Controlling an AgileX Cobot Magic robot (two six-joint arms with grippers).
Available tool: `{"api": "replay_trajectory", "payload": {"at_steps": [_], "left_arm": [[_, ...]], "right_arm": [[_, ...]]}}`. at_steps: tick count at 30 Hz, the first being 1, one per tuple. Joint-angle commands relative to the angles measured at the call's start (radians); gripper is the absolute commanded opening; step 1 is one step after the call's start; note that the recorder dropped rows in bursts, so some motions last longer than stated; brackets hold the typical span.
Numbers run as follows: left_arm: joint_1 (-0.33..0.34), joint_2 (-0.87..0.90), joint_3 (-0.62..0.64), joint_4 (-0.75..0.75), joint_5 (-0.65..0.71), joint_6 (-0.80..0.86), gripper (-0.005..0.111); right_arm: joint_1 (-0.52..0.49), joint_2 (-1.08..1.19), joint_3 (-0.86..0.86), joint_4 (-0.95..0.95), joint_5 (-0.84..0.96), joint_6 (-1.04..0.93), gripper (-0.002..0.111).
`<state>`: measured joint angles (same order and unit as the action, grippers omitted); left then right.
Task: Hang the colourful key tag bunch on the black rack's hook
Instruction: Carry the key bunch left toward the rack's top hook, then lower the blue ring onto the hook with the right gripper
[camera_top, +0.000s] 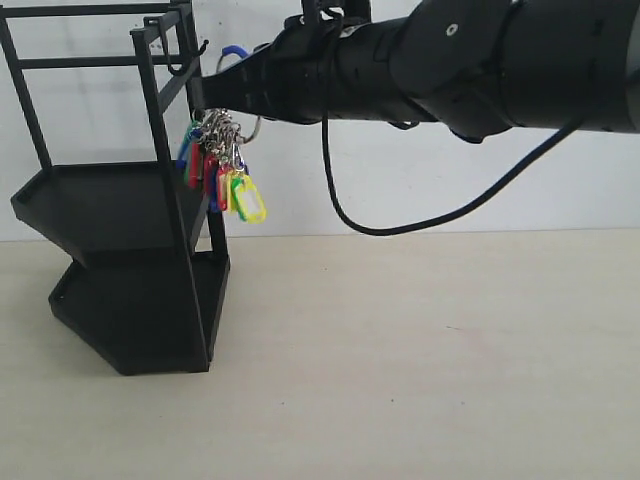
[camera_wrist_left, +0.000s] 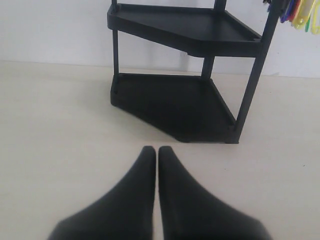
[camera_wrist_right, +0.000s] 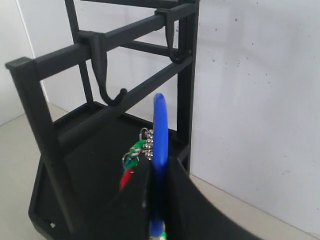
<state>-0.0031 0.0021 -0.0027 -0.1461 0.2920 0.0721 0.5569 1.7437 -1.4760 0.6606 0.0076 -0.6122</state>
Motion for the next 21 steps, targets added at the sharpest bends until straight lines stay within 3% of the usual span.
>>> {"api": "replay_trajectory", "payload": {"at_steps": [1,21], "left_arm": [[0.002,-0.002,0.003,0.005,-0.007,0.003,0.004],[0.002,-0.002,0.003,0.005,-0.007,0.003,0.004]], "right_arm": [[0.001,0.017,-0.050,0.003,-0.046,-0.007,0.000],[0.070,0.114,-0.153,0.003,-0.063,-0.051,0.000]]}}
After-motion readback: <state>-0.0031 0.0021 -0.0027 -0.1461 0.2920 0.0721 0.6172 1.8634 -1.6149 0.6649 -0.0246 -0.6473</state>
